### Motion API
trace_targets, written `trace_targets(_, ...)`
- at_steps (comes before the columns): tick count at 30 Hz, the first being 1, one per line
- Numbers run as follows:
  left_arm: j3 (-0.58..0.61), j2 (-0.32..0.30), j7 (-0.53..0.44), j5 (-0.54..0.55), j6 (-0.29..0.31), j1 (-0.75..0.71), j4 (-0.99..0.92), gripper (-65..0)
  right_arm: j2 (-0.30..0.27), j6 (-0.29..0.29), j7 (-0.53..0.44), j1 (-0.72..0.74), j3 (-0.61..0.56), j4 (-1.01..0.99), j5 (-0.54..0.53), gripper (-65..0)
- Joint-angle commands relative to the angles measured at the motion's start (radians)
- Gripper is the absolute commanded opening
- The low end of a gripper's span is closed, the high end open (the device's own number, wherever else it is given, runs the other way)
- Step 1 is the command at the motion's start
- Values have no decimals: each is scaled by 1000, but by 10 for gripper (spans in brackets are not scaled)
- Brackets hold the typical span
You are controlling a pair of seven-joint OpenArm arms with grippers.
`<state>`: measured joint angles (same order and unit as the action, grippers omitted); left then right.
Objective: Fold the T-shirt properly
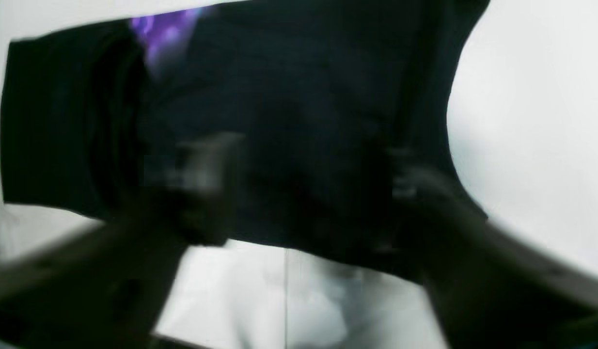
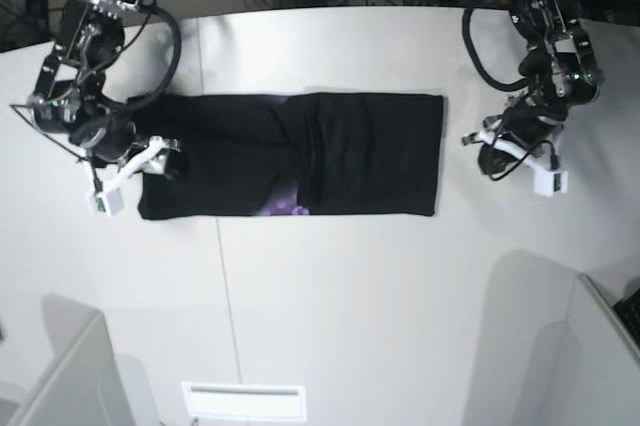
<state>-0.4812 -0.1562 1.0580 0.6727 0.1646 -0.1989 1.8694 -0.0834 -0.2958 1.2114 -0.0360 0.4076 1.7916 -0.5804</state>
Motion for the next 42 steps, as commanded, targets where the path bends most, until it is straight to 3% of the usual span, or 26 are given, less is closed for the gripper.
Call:
trace_targets(1, -37, -33, -15, 3, 5, -17, 16, -650, -13, -3, -12, 28, 11, -16, -46, -162)
trace_targets(4, -124, -76, -23, -1, 6, -75, 9, -650, -23, -3, -6, 86, 119, -140, -155, -149)
trace_targets(7, -181, -90, -46, 2, 6, -113, -7, -650, -80, -3, -12, 141, 150, -278, -214, -149)
trace_targets(18, -199, -107, -75, -5, 8, -133, -18, -650, -212, -3, -49, 206, 147, -553, -217, -149)
trace_targets(21, -198, -105, -75, -6, 8, -113, -37, -650, -215, -9, -55, 198, 146, -597, -215, -149)
trace_targets(25, -192, -105, -75, -6, 8, -101, -55, -650, -215, -130, -57, 189, 86, -628, -214, -149)
trace_targets(26, -175, -105, -75, -6, 8, -93, -55, -650, -217, -138, -61, 189, 69, -632, -214, -149)
trace_targets(37, -138, -104, -75, -6, 8, -55, -100, -650, -209, -141, -100, 130, -57, -632, -215, -149)
trace_targets(42, -50, -105, -103, -8, 6, -11, -161, -650, -209, -141, -129, 104, -102, -635, -215, -150)
